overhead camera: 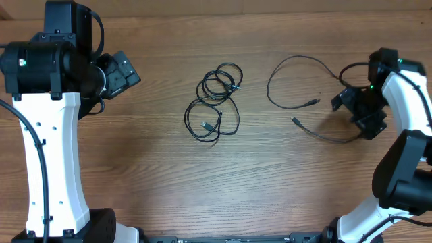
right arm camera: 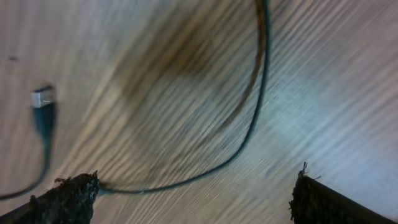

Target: Untangle cables

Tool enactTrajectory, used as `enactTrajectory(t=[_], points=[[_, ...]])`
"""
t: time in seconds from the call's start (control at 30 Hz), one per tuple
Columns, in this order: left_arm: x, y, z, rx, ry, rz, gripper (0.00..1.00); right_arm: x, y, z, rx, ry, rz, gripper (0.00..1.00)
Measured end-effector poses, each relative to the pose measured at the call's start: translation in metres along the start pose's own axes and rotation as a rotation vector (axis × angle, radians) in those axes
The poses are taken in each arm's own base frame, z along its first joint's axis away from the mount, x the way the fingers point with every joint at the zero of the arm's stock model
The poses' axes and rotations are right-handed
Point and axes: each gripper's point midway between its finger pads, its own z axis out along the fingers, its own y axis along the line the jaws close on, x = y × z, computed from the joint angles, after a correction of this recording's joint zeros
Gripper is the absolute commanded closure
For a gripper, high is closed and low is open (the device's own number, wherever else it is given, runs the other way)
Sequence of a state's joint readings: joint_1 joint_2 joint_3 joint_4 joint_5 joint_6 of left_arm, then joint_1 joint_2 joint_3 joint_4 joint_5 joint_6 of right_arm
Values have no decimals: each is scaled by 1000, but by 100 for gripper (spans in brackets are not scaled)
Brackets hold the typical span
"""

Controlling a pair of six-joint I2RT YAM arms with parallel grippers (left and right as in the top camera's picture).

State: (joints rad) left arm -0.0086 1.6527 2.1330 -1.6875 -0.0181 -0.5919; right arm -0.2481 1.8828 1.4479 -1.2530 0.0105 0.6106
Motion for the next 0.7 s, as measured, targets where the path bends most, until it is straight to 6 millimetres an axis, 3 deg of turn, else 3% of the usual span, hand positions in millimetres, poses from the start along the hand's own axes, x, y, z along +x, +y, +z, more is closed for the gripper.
enactTrajectory(t=[0.27, 0.5, 0.7], points=[[0, 0, 0, 0, 0, 0, 1, 19, -3, 46, -28, 54, 11, 26], [0, 0, 0, 0, 1, 0, 0, 19, -2, 61, -47, 41, 17, 44], [0, 0, 0, 0, 1, 0, 0, 18, -1, 64, -56, 33, 17, 45]])
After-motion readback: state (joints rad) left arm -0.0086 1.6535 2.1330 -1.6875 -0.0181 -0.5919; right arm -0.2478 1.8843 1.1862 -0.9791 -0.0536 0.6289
